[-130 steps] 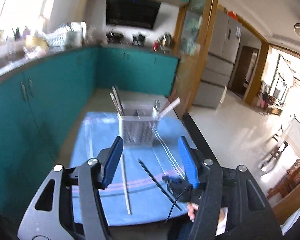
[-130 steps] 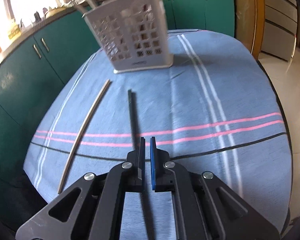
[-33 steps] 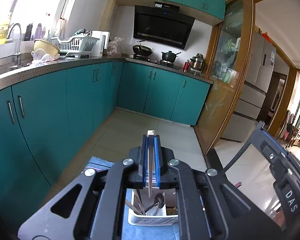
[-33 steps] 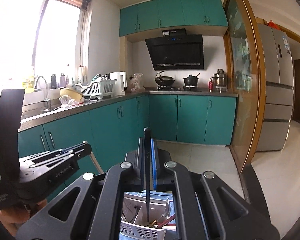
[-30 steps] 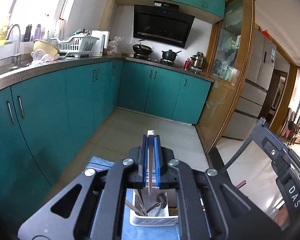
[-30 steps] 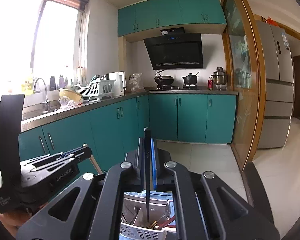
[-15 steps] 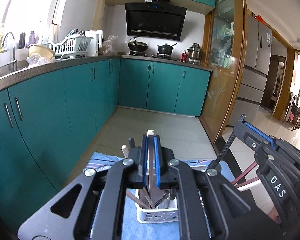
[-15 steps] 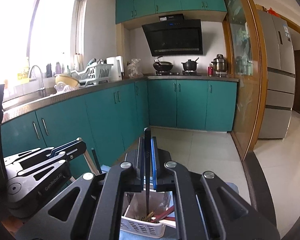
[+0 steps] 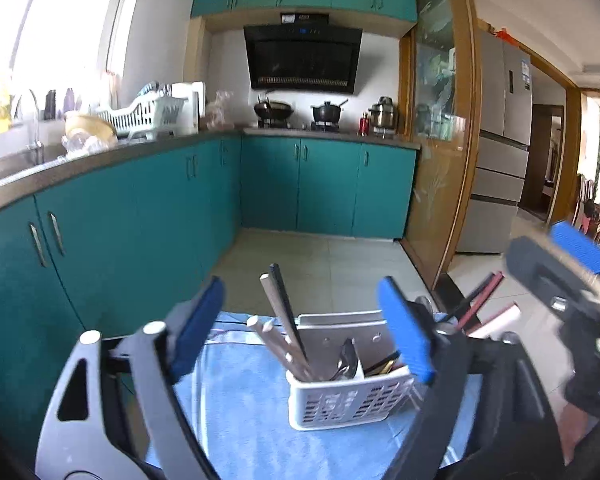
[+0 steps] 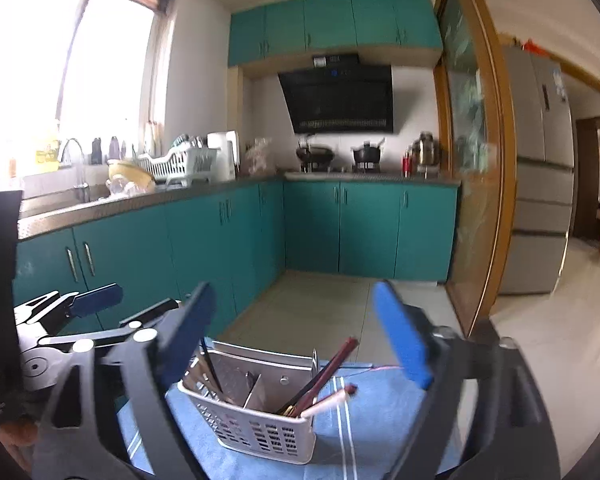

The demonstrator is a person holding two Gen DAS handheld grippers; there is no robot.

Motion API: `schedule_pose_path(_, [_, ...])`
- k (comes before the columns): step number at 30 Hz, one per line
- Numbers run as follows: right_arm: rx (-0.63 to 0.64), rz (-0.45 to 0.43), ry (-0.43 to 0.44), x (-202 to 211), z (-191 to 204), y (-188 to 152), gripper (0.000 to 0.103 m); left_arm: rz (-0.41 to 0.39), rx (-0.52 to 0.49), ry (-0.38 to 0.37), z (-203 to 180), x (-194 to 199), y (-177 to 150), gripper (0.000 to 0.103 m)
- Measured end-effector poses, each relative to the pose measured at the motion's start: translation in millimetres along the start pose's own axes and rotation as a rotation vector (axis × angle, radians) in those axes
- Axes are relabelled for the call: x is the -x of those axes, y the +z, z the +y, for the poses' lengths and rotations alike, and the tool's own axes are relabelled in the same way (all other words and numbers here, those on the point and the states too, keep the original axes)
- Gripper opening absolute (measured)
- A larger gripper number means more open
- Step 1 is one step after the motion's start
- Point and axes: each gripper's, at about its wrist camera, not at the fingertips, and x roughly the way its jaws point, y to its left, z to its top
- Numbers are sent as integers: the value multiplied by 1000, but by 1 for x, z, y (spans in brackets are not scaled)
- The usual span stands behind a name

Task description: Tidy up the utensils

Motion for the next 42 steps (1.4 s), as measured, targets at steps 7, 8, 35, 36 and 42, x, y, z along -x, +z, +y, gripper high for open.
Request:
schedule_pose_path(7, [22,-56,-24,78,2,-29,100,-84,-94,67,-7,67,-39,98])
schedule_pose_path(8, [17,-51,-34,88,2,-36,100,-92,-99,76,-7,77,-46,98])
schedule_pose_path(35, [-63,29,-217,297,58,-151,100,-145,-78,90,6,314,-178,99])
schedule_pose_path(36, [-63,25,-220,301,59,-150,100,-147,-78,89,6,316,-177,99])
schedule_pose_path(42, [-84,11,-216,310,58,-148,100,-147,-66,78,9,320,-174,99])
